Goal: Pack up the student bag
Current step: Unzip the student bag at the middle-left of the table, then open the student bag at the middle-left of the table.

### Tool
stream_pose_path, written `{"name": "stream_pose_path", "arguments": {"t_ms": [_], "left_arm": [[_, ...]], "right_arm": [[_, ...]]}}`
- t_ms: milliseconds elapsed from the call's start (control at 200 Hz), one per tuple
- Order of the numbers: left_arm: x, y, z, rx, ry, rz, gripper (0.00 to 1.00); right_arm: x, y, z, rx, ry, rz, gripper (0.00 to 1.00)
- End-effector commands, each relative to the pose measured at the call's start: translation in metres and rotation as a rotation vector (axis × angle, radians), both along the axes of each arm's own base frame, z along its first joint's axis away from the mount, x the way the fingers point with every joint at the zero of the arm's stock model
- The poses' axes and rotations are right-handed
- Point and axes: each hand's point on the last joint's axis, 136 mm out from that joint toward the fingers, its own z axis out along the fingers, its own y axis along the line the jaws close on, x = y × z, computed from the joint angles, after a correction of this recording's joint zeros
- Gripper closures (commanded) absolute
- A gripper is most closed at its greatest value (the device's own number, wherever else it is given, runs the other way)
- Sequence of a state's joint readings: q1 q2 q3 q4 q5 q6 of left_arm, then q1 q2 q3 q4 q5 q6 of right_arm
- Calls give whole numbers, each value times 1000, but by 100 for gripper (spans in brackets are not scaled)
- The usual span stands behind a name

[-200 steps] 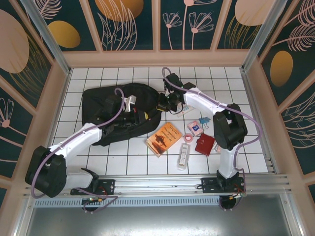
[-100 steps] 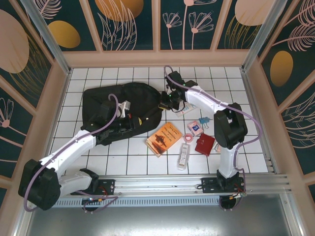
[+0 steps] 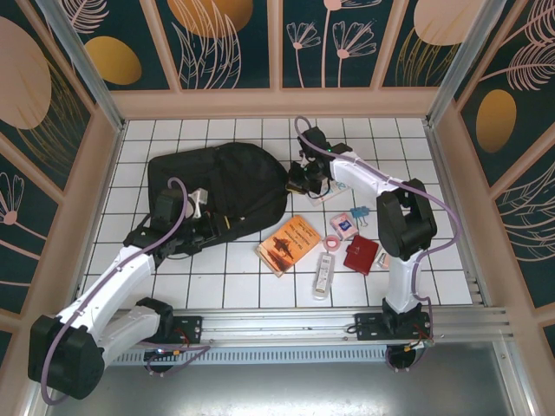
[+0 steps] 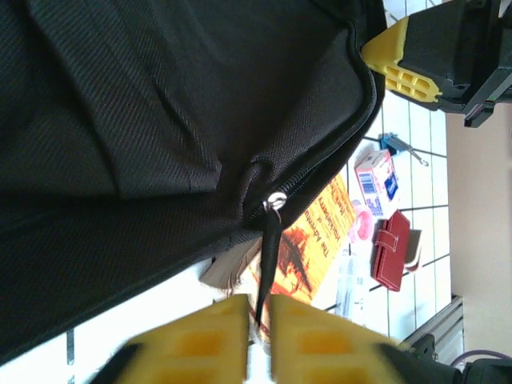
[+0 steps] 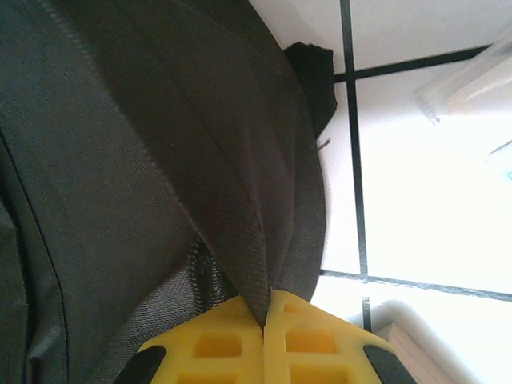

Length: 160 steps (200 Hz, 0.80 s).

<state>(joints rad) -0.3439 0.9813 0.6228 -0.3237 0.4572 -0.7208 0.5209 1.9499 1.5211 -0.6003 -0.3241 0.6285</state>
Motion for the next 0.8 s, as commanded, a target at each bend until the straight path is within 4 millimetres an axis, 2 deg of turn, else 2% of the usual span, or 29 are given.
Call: {"name": "stream_pose_path", "arguments": {"t_ms": [0, 65, 140, 285, 355, 455, 495, 510, 566, 676, 796], "left_arm": [[0, 16, 3, 92, -19, 26, 58], [7, 25, 17, 141, -58, 60, 47], [15, 32, 33, 185, -100, 91, 40], [33, 36, 59, 223, -166, 120, 34], [44, 33, 68, 225, -188, 116, 32], [61, 24, 77, 206, -207, 106, 31], [66, 20, 73, 201, -195, 102, 31], [71, 18, 82, 191, -214, 103, 30], [80, 14, 85, 177, -221, 103, 30], [94, 5, 80, 164, -208, 93, 31], [106, -4, 72, 164, -200, 85, 32]], "right_arm": [[1, 0, -3, -20, -29, 14, 83], [5, -6, -1, -33, -41, -1, 73], [12, -12, 9, -34, -71, -19, 64], [30, -9, 42, -26, -171, 6, 45], [39, -7, 47, -35, -195, 23, 38], [57, -3, 46, -61, -191, 41, 37], [64, 0, 44, -66, -185, 52, 37], [66, 2, 42, -68, -181, 58, 37], [71, 9, 37, -61, -161, 86, 38], [73, 21, 26, -44, -130, 130, 40], [74, 15, 8, -66, -100, 122, 41]]}}
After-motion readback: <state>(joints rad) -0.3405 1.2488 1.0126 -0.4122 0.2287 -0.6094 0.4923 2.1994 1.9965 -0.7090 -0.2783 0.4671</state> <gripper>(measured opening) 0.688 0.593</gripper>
